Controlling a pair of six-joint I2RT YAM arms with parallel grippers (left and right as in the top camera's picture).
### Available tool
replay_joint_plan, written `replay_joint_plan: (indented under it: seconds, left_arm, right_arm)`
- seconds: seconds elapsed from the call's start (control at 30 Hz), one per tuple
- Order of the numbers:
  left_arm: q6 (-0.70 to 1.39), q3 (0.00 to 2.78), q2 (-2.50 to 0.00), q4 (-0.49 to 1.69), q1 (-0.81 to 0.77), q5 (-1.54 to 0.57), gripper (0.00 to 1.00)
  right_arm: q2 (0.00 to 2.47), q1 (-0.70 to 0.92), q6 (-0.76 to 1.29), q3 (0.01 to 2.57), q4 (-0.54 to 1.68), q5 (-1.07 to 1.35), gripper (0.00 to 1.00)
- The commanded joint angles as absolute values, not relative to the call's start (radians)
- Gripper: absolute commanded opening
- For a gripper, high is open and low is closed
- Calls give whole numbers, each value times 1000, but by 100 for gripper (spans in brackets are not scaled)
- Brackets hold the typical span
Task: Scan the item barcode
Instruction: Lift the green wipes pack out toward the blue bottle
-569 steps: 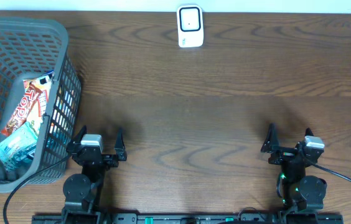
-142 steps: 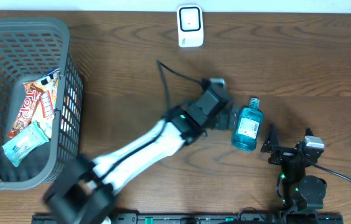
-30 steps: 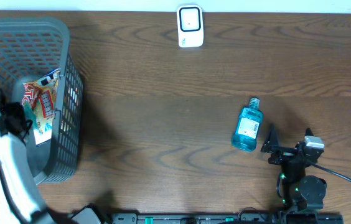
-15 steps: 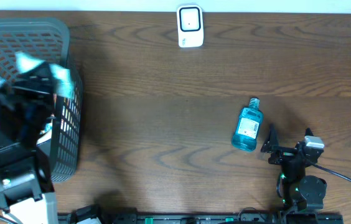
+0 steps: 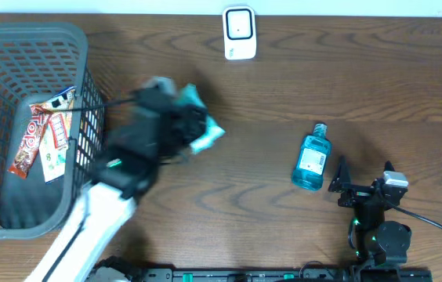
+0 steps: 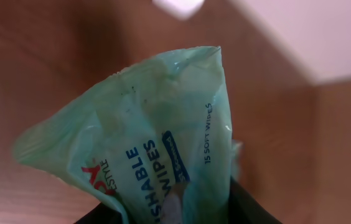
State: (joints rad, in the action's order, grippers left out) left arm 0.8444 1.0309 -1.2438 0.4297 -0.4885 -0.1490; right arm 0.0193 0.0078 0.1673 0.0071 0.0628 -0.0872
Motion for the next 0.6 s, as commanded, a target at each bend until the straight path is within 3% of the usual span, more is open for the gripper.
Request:
replay_joint_plan:
  seconds: [0.0,0.43,0.5,0.53,0.57]
  left_arm:
    - [804,1051,-1389,376,-602,-32,37]
    - [683,1051,-1803,46,-822,-33,38]
    - [629,1051,-1810,27,-839,-32,51]
    - [604,1052,-1810,20,-845,-32,62]
    - [564,1053,-1808,14,-852,-32,80]
  right_arm:
    - [19,13,156,6,64,-103,99]
    - [19,13,156,6,65,-102,99]
    - [19,13,156,6,64,-103,99]
    - [19,13,156,6,64,-103,99]
    - [19,13,156,6,64,-103,99]
